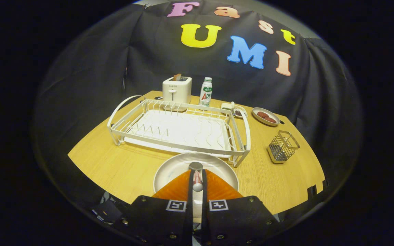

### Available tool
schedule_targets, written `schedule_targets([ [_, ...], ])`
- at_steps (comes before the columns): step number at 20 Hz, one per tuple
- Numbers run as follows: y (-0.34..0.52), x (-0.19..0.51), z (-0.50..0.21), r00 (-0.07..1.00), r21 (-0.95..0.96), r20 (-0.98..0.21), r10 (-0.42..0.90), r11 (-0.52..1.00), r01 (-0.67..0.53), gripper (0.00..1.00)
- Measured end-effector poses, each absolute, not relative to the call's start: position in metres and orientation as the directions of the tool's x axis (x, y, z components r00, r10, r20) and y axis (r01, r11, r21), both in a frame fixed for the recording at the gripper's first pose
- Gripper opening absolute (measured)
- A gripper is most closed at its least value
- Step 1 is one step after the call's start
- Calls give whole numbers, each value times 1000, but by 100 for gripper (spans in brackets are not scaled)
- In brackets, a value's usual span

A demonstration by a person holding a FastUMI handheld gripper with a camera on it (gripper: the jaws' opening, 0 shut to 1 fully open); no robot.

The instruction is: Take the plate from the dish rack, then take the spoon from the basket and place it into the plate.

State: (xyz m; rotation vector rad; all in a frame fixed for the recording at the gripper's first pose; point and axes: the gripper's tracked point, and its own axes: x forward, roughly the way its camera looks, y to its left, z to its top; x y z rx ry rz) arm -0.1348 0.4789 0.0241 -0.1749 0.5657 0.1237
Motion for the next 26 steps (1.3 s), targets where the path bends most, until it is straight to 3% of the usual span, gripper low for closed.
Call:
schedule_targets([
  [2,475,-137,22,834,-128,-546,78,976,-176,12],
  [3,474,-137,24,834,-123,-544,88,975,-183,21],
  [4,473,-136,24,835,-117,-541,100,974,-192,21],
  [5,472,-136,26,837,-111,-537,109,974,-198,29],
  [14,459,-135,61,873,-93,-474,112,980,-176,33],
  [17,463,-141,76,890,-78,-443,105,985,-155,100],
  [26,472,-139,165,954,44,-298,38,999,-26,97],
])
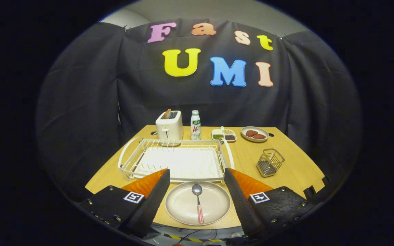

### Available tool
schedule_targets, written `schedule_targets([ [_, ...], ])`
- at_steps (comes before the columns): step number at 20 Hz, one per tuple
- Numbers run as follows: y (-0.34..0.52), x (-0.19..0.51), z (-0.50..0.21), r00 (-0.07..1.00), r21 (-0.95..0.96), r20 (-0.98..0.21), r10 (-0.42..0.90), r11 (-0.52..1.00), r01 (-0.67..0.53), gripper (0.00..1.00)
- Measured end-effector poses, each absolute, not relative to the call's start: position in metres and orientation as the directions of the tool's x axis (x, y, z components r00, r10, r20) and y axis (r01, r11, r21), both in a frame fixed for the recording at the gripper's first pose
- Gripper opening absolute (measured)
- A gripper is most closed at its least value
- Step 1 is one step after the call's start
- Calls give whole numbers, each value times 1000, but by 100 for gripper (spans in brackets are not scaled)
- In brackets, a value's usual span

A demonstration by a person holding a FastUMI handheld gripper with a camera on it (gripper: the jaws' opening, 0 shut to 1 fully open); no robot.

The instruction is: Take the plate from the dish rack, then take the spoon from the basket and place it into the plate.

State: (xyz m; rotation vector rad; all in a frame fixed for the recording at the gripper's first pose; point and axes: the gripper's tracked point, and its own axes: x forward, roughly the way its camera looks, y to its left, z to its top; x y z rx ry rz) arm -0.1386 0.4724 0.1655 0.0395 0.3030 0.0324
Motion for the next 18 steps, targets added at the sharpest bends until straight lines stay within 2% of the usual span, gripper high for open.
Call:
schedule_targets([
  [6,432,-132,238,974,57,-183,-130,988,143,97],
  [10,386,-123,265,963,47,-147,-227,971,236,97],
  [15,317,-109,279,951,67,-113,-287,953,295,97],
  [18,276,-93,285,963,84,-95,-252,962,260,96],
])
